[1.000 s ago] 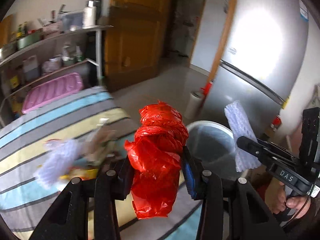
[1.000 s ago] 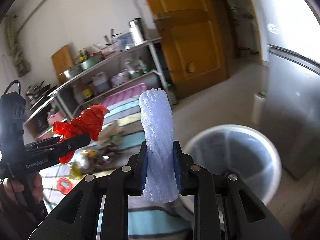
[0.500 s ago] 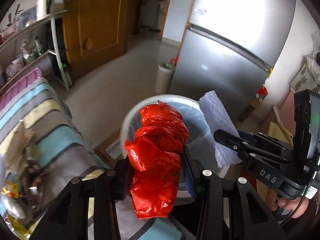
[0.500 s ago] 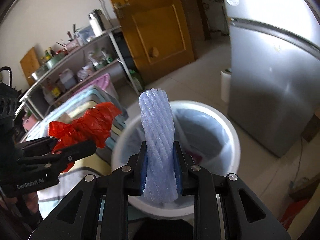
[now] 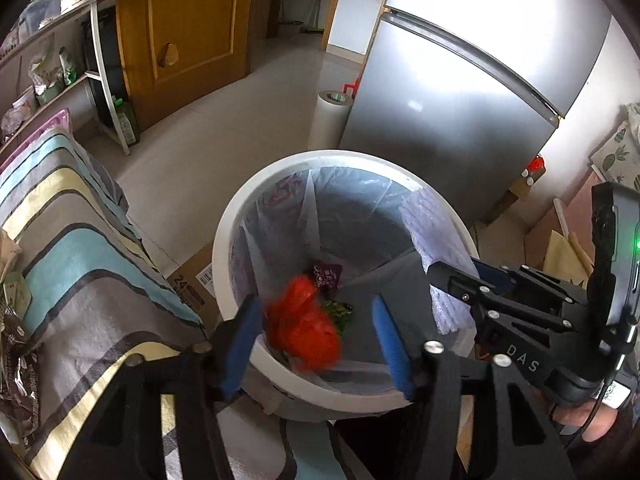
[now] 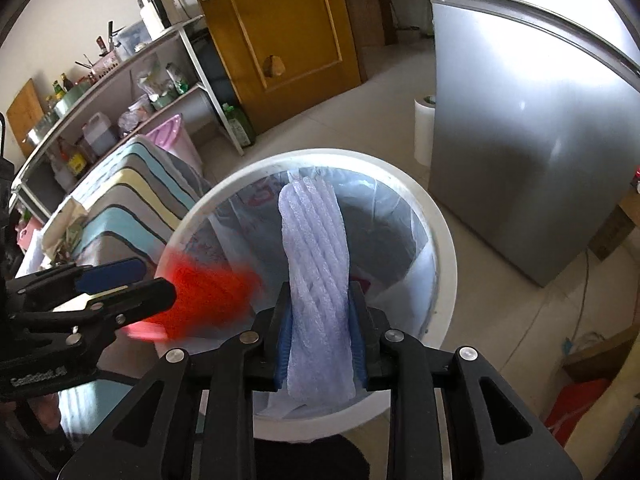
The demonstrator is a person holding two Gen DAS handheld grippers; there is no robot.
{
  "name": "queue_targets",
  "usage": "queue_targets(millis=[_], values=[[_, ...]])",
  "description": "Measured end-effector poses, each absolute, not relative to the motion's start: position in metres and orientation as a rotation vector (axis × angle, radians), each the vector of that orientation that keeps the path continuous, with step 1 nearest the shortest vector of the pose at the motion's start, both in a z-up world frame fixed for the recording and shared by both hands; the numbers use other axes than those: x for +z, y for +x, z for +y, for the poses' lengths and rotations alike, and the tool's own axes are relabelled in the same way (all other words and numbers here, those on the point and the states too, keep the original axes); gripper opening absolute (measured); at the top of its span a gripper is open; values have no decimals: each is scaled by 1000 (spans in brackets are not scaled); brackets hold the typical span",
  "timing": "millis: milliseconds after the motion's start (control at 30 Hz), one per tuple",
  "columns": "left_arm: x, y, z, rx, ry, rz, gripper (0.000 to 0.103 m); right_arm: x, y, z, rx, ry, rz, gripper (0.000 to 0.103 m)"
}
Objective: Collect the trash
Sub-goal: 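Carry both to the bin and open both tools to drop them, then grasp the white foam net with the left tool while the right tool grasps a brown wrapper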
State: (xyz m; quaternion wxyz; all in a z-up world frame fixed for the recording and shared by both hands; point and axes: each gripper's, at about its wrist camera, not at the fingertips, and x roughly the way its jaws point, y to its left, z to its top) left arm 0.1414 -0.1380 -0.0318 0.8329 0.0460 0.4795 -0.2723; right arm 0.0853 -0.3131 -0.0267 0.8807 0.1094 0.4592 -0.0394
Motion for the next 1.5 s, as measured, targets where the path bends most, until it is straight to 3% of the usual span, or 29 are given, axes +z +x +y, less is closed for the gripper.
queue_targets(millis=[167, 867, 1500], values=[[-28, 141, -129, -559, 76, 1009, 63, -21, 83, -310, -75, 210, 934, 48], [25, 120, -16, -361, -4, 830, 67, 37, 83, -233, 69, 170, 786, 48], [24, 114, 147, -68, -134, 781, 73, 17, 122, -94, 389, 73, 865, 49]])
